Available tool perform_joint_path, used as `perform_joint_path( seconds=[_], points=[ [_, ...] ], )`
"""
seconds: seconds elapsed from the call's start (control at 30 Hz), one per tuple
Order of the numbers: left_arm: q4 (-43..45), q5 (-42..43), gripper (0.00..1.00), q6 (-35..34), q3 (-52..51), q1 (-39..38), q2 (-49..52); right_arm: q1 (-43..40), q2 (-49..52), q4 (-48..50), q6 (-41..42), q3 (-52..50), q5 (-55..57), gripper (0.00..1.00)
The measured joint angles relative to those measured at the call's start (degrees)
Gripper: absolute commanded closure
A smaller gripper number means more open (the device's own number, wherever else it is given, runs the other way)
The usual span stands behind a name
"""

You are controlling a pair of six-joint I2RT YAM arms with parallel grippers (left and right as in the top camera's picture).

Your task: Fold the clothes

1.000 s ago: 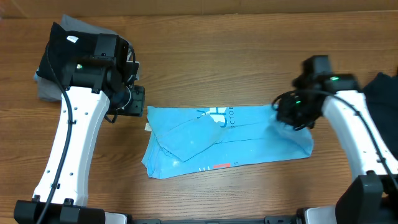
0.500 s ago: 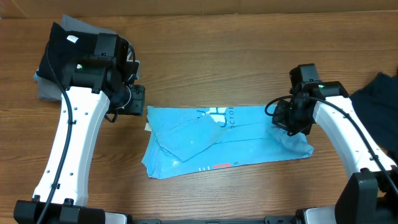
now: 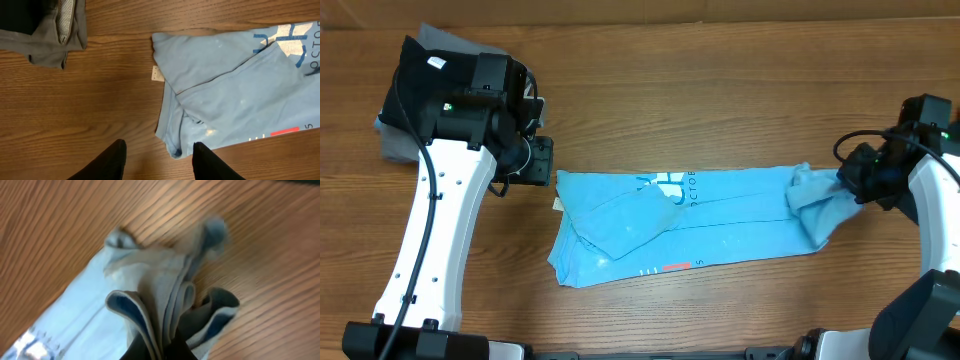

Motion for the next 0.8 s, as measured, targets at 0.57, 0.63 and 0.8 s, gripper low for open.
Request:
perform_joint_path(
  seconds=[0.57,0.63,0.8],
  points=[
    [0.22,0.0,0.51,0.0,0.0,0.0,0.0,13.66,0.0,4.11,2.14,-0.04,-3.34,0.36],
    [0.22,-0.02,0.51,0.0,0.0,0.0,0.0,9.38,0.0,5.38,2.45,-0.04,-3.37,0.36],
    [0.44,0.0,0.51,0.0,0.0,0.0,0.0,-0.31,0.17,4.83,1.6,-0.04,-4.52,0.44]
  ],
)
